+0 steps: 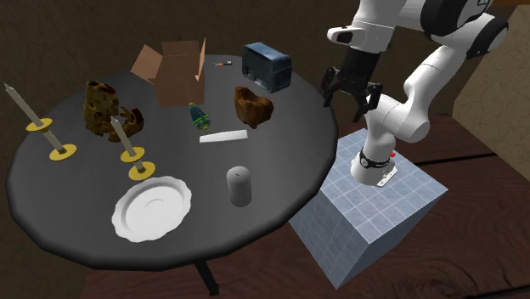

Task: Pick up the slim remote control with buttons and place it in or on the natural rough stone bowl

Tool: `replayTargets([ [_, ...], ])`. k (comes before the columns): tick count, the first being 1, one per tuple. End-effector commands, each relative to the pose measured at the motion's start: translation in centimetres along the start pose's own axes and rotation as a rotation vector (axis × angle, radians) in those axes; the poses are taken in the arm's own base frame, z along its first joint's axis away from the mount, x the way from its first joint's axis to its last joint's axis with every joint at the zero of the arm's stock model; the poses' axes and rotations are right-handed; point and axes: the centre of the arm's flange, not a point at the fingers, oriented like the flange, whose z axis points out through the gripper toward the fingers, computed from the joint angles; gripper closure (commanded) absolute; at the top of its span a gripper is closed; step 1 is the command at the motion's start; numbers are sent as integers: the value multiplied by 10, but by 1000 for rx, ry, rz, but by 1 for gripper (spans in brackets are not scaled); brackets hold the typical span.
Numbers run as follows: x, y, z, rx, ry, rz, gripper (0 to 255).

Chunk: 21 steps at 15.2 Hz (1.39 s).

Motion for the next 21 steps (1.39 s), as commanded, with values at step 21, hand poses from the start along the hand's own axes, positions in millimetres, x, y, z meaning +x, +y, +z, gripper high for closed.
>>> replayTargets([
  [21,81,207,143,-53,-114,244,0],
])
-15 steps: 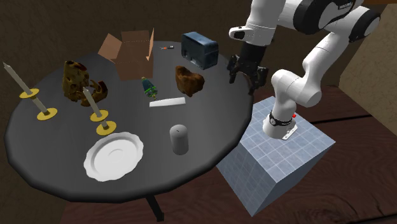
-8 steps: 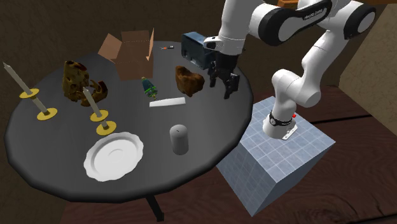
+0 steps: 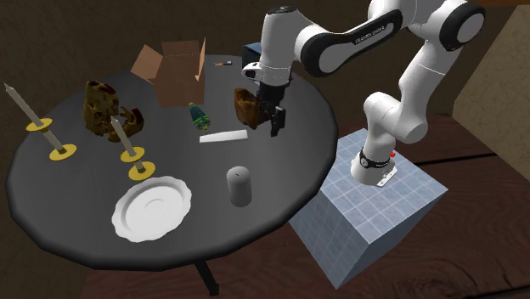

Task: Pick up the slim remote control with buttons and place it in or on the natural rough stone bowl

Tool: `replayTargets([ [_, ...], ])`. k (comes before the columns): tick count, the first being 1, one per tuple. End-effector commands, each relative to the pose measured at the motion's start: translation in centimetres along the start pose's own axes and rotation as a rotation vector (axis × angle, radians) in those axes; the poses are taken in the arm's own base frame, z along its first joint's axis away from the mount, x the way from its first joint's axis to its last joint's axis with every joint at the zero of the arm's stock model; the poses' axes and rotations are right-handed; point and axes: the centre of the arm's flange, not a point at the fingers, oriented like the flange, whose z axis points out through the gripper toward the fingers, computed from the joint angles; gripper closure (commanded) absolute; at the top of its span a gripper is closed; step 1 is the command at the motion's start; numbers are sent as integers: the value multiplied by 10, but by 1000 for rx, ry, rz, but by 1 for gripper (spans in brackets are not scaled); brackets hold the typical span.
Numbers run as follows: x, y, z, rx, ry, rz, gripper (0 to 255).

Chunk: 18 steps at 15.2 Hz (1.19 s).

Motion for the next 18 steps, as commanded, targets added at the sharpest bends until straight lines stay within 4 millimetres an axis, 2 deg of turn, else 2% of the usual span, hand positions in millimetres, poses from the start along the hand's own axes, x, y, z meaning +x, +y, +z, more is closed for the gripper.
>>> replayTargets([
  [1,16,21,16,-6,-11,25,0],
  [10,58,112,80,-30,-62,135,0],
  [18,84,198,137,-51,-108,233,0],
])
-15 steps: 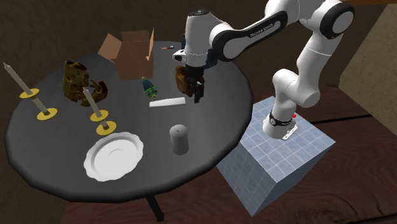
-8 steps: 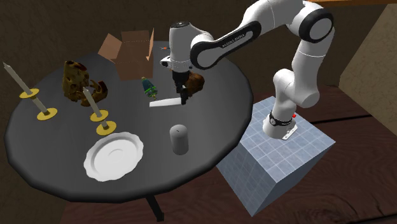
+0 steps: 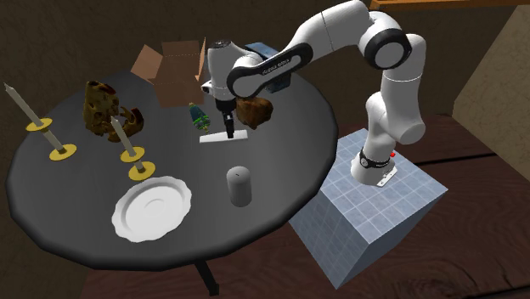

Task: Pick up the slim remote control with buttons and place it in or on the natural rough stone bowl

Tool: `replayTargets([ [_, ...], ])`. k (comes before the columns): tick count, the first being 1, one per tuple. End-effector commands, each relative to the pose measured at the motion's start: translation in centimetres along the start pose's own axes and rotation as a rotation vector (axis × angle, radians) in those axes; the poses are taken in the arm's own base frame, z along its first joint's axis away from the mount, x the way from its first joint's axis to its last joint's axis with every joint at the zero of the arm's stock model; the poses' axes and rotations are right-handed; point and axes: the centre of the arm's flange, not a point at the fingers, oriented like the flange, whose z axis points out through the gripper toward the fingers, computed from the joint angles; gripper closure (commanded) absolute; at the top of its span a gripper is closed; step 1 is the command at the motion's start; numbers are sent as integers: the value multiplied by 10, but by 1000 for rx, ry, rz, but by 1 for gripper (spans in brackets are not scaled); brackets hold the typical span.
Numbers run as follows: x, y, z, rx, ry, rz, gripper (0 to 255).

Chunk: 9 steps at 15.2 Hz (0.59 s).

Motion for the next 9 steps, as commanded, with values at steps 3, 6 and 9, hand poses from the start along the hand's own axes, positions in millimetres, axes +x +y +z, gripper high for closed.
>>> replayTargets([
  [3,25,39,32,-11,-23,48,0],
  [6,33,55,49,-15,-32,68,0],
  [9,32,55,65,-15,-32,68,0],
])
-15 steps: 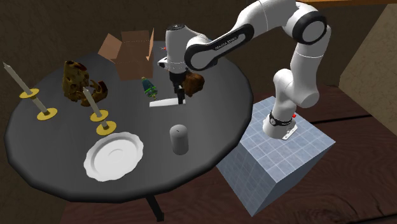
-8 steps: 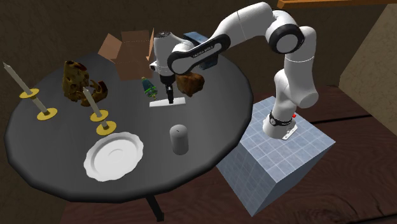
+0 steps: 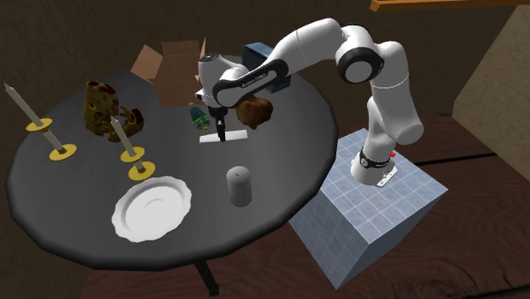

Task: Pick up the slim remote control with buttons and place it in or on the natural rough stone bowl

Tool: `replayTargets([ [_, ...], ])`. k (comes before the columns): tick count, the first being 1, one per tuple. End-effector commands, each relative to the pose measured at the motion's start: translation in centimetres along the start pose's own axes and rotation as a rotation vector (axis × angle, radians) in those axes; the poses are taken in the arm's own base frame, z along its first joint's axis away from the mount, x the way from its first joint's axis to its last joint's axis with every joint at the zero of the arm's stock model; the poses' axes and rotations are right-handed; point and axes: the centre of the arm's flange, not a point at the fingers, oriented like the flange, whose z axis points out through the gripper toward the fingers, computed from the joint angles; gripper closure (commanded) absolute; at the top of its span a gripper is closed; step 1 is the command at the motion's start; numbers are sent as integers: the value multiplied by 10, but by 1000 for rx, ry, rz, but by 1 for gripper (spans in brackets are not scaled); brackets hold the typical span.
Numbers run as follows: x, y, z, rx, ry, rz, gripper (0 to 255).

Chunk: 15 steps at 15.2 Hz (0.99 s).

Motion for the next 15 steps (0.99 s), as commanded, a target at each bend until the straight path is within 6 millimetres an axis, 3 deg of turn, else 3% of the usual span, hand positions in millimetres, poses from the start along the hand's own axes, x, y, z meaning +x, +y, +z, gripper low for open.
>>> replayTargets([
  [1,1,0,10,0,0,1,0],
  [4,1,0,24,0,0,1,0],
  [11,1,0,24,0,0,1,0],
  [12,1,0,24,0,0,1,255],
  [15,1,0,24,0,0,1,255],
])
